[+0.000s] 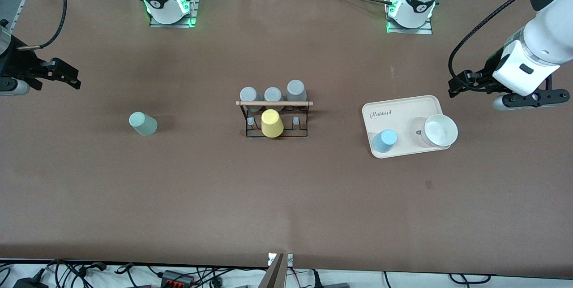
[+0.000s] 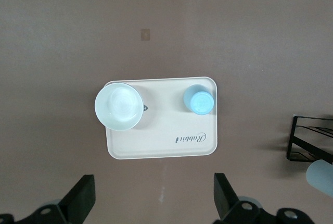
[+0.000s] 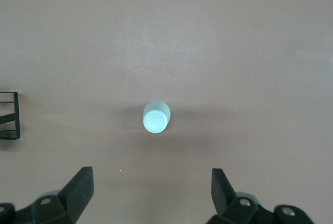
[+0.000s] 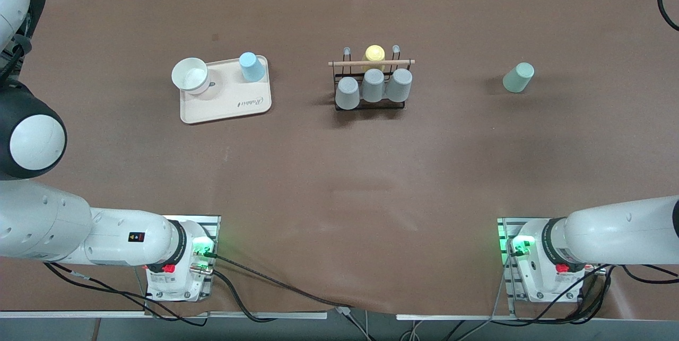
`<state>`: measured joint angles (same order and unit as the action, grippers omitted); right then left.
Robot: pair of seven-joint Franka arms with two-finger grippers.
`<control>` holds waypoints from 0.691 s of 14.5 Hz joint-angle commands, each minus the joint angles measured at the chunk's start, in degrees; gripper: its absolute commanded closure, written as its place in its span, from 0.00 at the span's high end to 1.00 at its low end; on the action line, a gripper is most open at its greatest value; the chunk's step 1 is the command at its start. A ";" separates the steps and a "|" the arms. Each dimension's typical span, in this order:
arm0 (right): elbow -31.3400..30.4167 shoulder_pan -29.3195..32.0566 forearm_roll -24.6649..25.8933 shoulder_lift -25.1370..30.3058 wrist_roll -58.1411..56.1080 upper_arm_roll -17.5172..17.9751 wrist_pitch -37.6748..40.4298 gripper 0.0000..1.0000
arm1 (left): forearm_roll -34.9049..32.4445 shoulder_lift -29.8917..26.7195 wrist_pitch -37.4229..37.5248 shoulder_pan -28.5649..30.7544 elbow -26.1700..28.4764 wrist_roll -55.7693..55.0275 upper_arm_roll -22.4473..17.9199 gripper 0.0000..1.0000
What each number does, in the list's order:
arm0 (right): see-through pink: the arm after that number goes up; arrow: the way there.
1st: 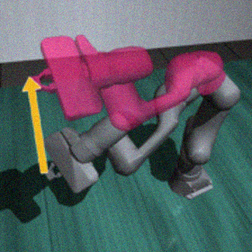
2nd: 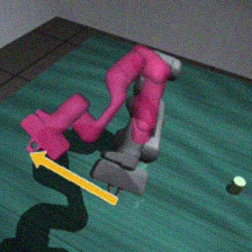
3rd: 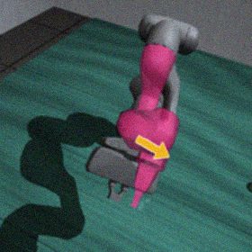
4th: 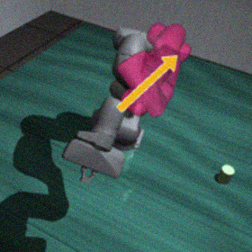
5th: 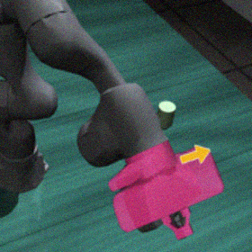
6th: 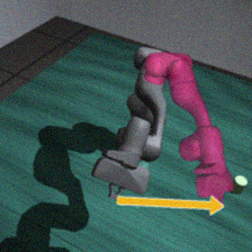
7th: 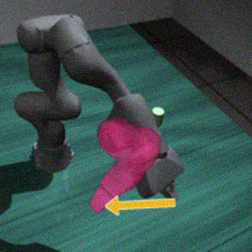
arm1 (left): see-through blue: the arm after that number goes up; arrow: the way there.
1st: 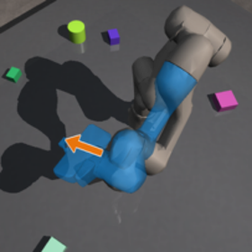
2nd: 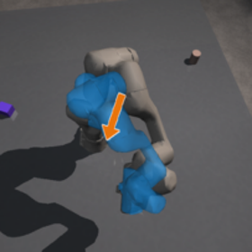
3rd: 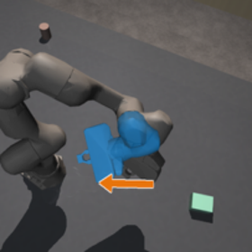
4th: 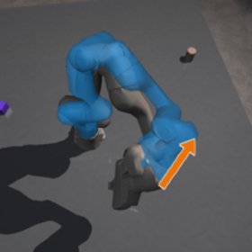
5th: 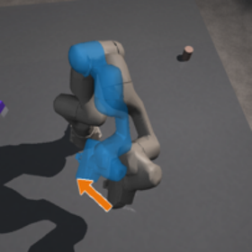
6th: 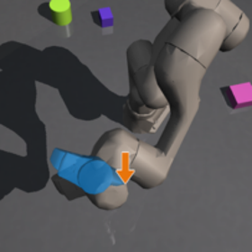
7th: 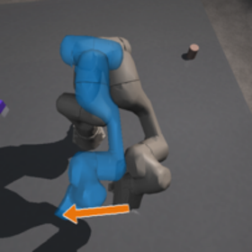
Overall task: Hang scattered cups on rack with three cups
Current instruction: 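Reach the left gripper toward the light blue cup on the tray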
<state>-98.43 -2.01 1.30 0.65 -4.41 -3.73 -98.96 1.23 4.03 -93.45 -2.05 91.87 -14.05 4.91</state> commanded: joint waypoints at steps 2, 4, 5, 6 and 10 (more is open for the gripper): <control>0.34 -0.01 -0.16 1.02 0.98 -0.05 2.27 1.00 | 0.26 -1.74 0.38 0.47 1.56 1.31 0.28 1.00; 0.34 -0.18 -0.16 0.93 0.98 -0.05 2.20 1.00 | 0.35 -1.74 0.38 0.47 1.56 1.31 0.28 1.00; 0.34 -0.27 -0.16 0.76 0.98 0.04 1.93 1.00 | 0.35 -1.74 0.29 0.47 1.56 1.31 0.19 1.00; 0.34 -0.36 -0.16 0.75 0.98 0.04 1.84 1.00 | 0.35 -1.66 0.20 0.47 1.47 1.31 0.10 1.00; 0.34 -0.27 -0.16 0.75 0.98 0.04 1.67 1.00 | 0.52 0.54 0.55 -0.23 -0.90 1.13 0.28 1.00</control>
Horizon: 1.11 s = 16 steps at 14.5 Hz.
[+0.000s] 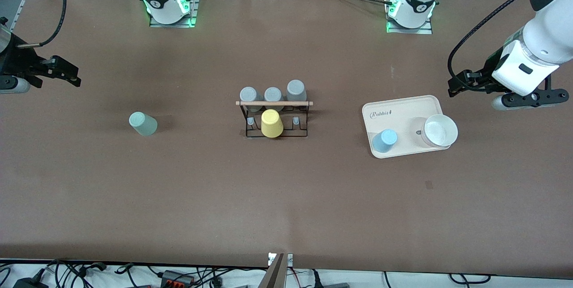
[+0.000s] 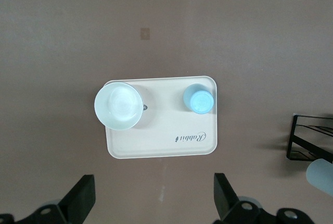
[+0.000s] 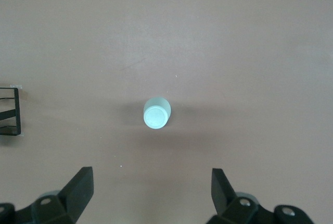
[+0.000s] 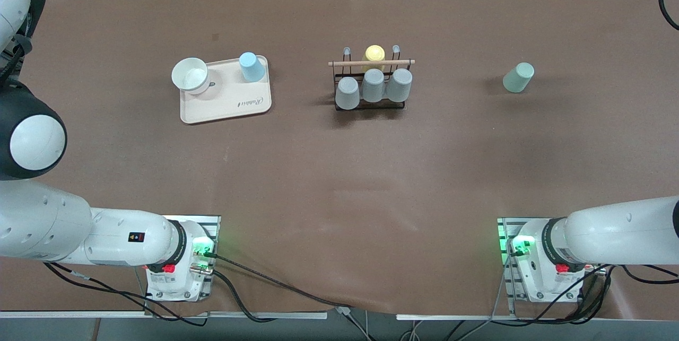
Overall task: Hang scattered cups on rack with three cups
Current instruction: 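Reach the left gripper toward the light blue cup on the tray, then lower the left gripper and grasp the light blue cup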
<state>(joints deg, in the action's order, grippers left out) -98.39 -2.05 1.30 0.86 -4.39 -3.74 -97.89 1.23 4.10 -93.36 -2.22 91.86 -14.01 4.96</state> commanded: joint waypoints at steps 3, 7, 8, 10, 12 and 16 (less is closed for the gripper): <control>0.30 -0.15 -0.16 0.46 0.96 0.05 0.59 1.00 | 0.70 3.71 0.37 -0.42 -0.89 1.27 0.41 1.00; 0.30 0.03 -0.16 0.28 0.96 0.05 0.59 1.00 | 0.79 13.18 -2.43 -1.64 -0.89 1.36 0.41 1.00; 0.30 0.03 -0.16 0.19 0.96 0.05 0.59 1.00 | 1.14 15.82 -3.92 -1.82 -0.89 1.27 0.49 1.00; 0.30 0.03 -0.16 0.19 0.96 0.05 0.59 1.00 | 0.96 19.96 -5.95 -4.79 -0.72 0.83 0.76 1.00; 0.30 0.03 -0.16 0.19 0.96 0.05 0.59 1.00 | 0.44 23.92 -7.45 -7.70 -0.54 0.30 0.76 1.00; 0.30 0.11 -0.16 0.10 0.96 0.05 0.59 1.00 | 0.35 28.14 -12.45 -8.41 0.34 0.22 0.67 1.00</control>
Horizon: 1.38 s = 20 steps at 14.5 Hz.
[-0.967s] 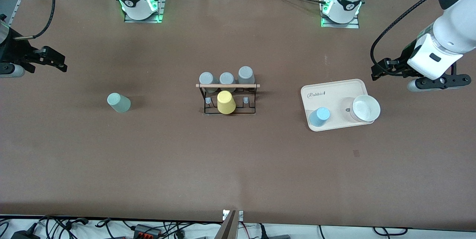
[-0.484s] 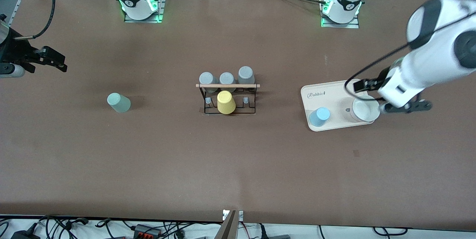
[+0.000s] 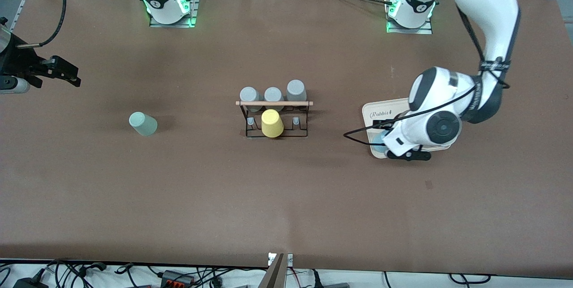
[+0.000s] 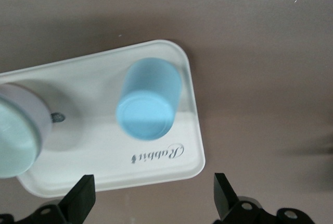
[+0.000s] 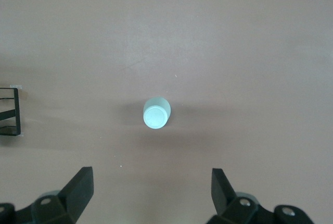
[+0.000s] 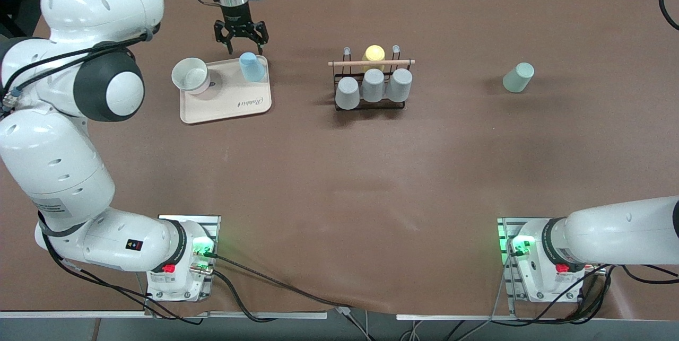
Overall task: Hang scattered cups on rack with three cups
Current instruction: 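Lower the left gripper and grasp the light blue cup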
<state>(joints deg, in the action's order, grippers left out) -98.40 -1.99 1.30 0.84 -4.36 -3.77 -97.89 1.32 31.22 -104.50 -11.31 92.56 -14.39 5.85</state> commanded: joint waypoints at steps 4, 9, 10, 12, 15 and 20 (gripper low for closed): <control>0.31 0.05 -0.16 0.12 0.93 0.08 0.51 1.00 | 0.27 2.44 -3.68 1.29 -0.36 0.59 -0.31 1.00; 0.31 0.05 -0.16 0.04 0.93 -0.01 0.51 1.00 | 0.18 5.34 -8.87 1.47 0.17 0.85 -0.84 1.00; 0.31 0.05 -0.16 0.04 0.93 -0.01 0.51 1.00 | 0.18 5.95 -8.96 1.47 0.17 0.94 -0.92 1.00; 0.31 0.05 -0.16 0.04 0.93 0.08 0.42 1.00 | 0.18 5.96 -8.88 1.47 1.04 0.94 -0.92 1.00; 0.40 0.05 -0.16 0.04 0.93 -0.01 0.42 1.00 | 0.18 6.14 -8.26 1.56 1.22 0.94 -0.92 0.87; 0.40 0.05 -0.16 0.04 0.93 -0.01 0.42 1.00 | 0.18 5.79 -6.86 1.56 1.05 1.64 -0.92 0.33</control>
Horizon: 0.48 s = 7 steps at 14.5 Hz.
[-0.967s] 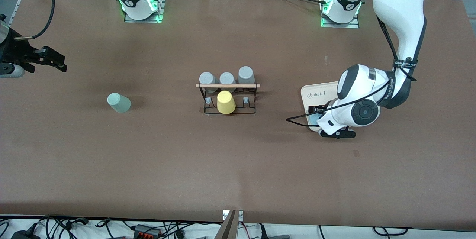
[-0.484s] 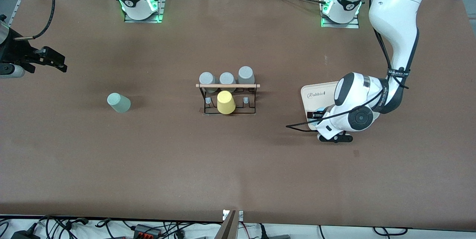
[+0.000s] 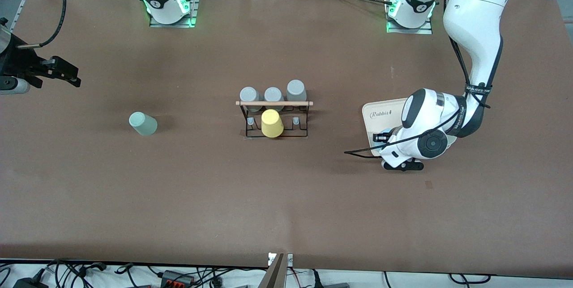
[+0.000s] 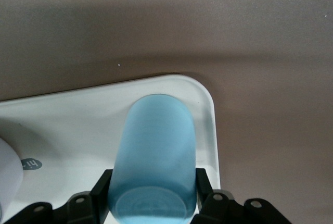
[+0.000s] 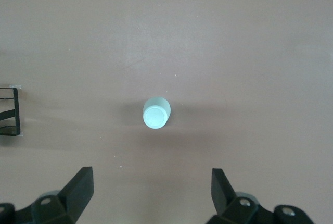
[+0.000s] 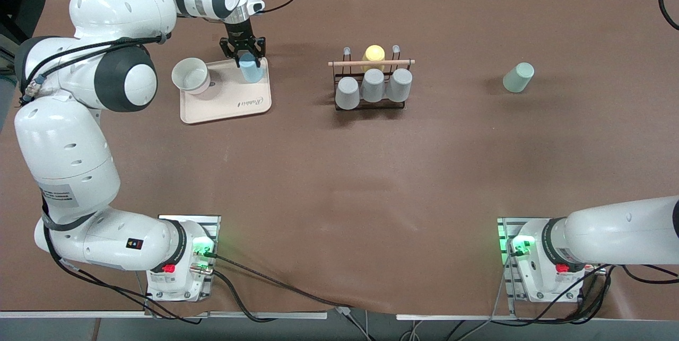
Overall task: Hang scattered cups on rack with three cups
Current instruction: 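Lift the light blue cup and carry it to the rack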
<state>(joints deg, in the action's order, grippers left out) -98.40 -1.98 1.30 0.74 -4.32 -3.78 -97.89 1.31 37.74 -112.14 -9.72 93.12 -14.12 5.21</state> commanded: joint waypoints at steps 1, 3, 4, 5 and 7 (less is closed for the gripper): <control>0.40 0.04 -0.16 0.13 0.89 0.08 0.42 1.00 | 0.19 -0.74 0.87 -0.03 0.39 1.38 -0.29 0.28; 0.40 0.04 -0.16 0.13 0.89 0.00 0.42 1.00 | 0.28 -1.26 1.13 -0.12 -0.22 2.16 -0.21 0.20; 0.40 0.04 -0.16 0.13 0.89 0.00 0.42 1.00 | 0.28 -1.79 1.83 -0.12 -0.74 2.60 -0.03 0.16; 0.40 0.04 -0.16 0.13 0.89 0.08 0.51 1.00 | 0.28 -2.14 2.27 -0.12 -2.23 2.35 0.32 0.13; 0.40 0.04 -0.16 0.22 0.89 0.00 0.68 1.00 | 0.28 -3.01 6.99 -0.64 -6.26 4.87 0.58 0.07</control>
<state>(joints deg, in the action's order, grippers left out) -98.40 -1.97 1.30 0.74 -4.31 -3.78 -97.89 1.30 36.75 -110.36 -9.84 90.59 -12.40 5.58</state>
